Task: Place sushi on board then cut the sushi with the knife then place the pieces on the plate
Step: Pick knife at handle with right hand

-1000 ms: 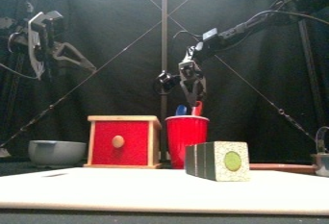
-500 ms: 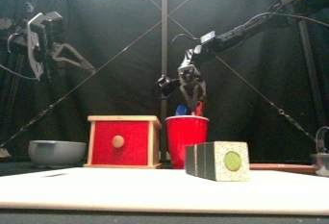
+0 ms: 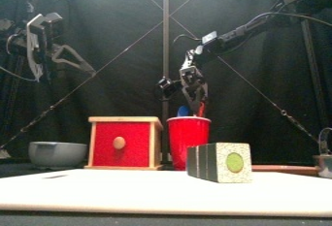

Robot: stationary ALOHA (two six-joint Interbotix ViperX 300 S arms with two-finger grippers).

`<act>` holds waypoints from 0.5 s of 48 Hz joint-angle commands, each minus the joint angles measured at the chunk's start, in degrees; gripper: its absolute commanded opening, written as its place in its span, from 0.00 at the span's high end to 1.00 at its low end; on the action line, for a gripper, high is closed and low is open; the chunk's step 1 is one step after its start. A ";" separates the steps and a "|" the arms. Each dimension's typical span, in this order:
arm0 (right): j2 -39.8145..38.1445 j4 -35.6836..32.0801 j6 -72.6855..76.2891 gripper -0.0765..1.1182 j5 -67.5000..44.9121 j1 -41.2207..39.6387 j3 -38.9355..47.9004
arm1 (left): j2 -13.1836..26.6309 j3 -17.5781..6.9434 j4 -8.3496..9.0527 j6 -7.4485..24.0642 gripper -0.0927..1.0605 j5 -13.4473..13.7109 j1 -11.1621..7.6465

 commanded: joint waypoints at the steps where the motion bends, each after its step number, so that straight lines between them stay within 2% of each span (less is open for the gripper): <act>1: -1.58 0.18 -0.09 0.29 0.09 0.00 -0.62 | 0.09 -0.62 0.09 0.00 0.94 -0.26 0.18; 19: -1.49 0.26 -0.09 0.61 0.09 0.18 -0.70 | 0.09 -0.53 0.09 0.00 0.94 -0.35 0.18; 24: -1.76 0.62 0.00 0.67 0.09 0.35 -0.79 | 0.09 -0.53 0.00 0.00 0.94 -0.26 0.18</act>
